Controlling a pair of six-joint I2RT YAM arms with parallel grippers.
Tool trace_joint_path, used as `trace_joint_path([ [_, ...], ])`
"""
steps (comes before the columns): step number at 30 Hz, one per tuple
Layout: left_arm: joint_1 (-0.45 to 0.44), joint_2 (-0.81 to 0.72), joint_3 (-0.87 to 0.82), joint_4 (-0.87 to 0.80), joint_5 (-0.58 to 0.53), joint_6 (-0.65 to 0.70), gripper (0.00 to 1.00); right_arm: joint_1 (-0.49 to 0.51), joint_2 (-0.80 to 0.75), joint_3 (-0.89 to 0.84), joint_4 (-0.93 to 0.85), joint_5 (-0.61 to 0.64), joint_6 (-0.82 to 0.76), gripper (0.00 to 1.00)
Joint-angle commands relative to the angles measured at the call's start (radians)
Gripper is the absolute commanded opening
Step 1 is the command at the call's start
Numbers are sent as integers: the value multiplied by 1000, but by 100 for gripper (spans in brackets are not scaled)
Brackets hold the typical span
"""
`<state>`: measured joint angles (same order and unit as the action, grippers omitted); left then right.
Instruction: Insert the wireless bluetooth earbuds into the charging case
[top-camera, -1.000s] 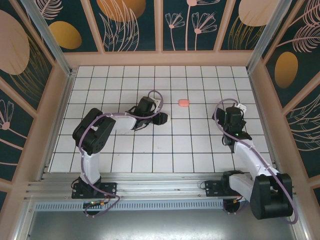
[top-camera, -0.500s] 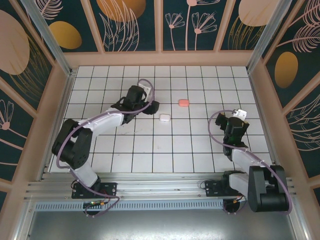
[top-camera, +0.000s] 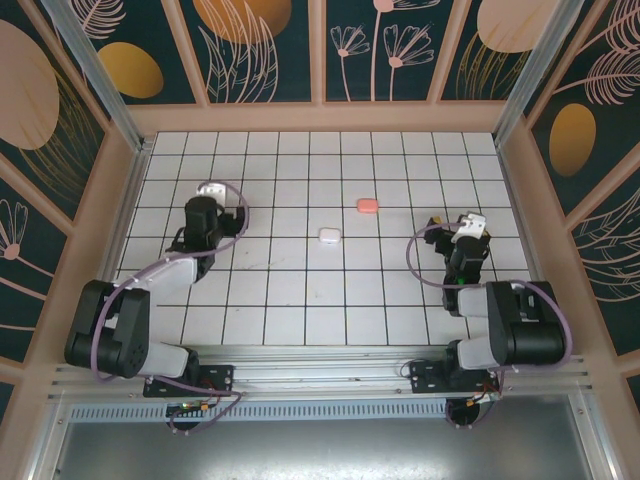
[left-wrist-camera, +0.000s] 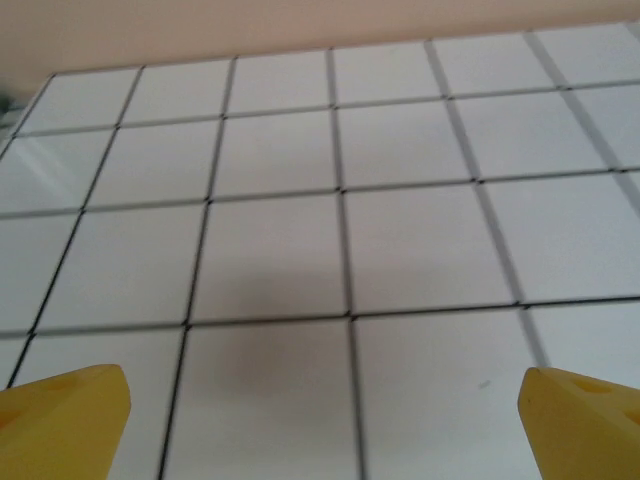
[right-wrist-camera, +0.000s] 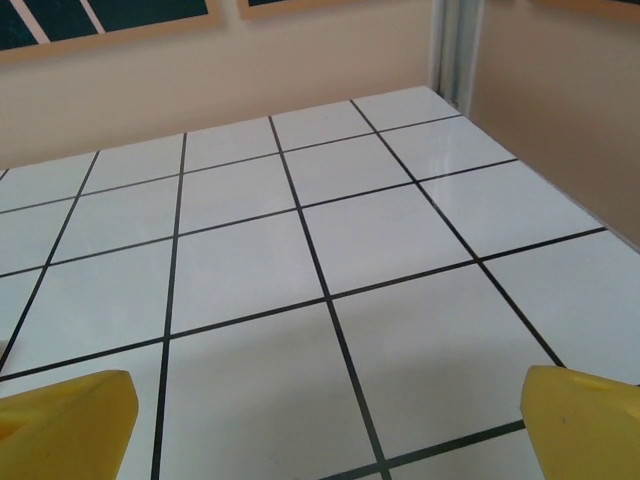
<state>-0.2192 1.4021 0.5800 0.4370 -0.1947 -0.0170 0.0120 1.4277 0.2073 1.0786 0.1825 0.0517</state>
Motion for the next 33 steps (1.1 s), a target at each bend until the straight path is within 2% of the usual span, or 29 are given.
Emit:
trace_joint_path([
  [1, 18, -26, -124, 330, -46, 144, 99, -10, 84, 16, 173, -49, -20, 99],
  [3, 48, -5, -167, 413, -68, 135, 99, -13, 118, 0, 229, -60, -20, 99],
  [4, 75, 9, -181, 435, -54, 98, 99, -17, 108, 10, 192, -55, -9, 99],
  [7, 110, 63, -256, 641, -33, 38, 98, -19, 112, 9, 204, -58, -10, 99],
  [10, 126, 74, -246, 627, -62, 4, 99, -20, 111, 9, 199, -58, -10, 99],
  [12, 142, 76, -273, 683, -70, -20, 99, -19, 111, 8, 203, -57, -11, 99],
  [14, 159, 83, -299, 739, -61, -40, 99, -17, 111, 8, 205, -55, -12, 99],
  [20, 165, 83, -314, 761, -23, -34, 98, -18, 112, 9, 201, -57, -12, 99],
  [22, 175, 99, -351, 837, 32, -24, 99, -18, 112, 9, 202, -58, -12, 99],
  [23, 174, 133, -381, 940, 31, -22, 98, -19, 111, 9, 202, -57, -11, 99],
  [24, 176, 129, -391, 948, 51, -13, 98, -19, 112, 10, 202, -57, -12, 99],
  [25, 174, 107, -378, 887, 62, -8, 98, -19, 112, 10, 202, -57, -11, 99],
  [33, 175, 113, -377, 892, 34, -16, 98, -17, 112, 9, 201, -57, -12, 99],
])
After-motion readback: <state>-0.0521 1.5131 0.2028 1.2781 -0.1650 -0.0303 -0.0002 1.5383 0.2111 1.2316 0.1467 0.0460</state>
